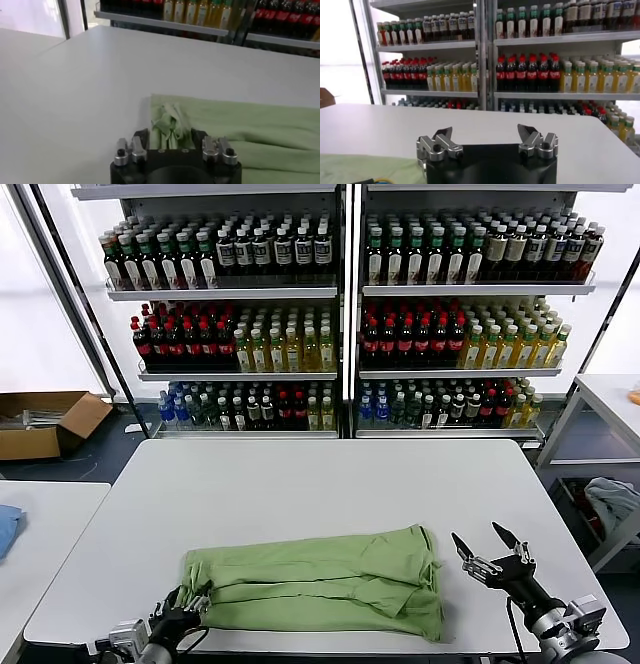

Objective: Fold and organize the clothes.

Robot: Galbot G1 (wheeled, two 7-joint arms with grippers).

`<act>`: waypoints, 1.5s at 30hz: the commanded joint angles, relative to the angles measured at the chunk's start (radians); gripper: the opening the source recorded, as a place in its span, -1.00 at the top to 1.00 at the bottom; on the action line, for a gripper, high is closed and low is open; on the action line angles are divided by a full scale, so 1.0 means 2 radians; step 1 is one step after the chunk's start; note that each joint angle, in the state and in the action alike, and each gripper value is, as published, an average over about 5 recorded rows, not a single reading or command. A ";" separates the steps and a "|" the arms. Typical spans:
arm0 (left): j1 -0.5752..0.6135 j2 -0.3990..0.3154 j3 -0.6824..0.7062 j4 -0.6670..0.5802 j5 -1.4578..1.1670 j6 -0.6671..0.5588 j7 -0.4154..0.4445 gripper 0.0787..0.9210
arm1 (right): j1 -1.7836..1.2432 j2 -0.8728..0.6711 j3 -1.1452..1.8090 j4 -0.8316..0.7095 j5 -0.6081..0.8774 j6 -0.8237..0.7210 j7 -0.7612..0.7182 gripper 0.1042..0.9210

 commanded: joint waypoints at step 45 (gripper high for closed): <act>-0.041 0.075 -0.163 -0.075 0.059 -0.028 0.136 0.91 | 0.001 -0.005 -0.024 0.034 0.002 -0.002 0.005 -0.76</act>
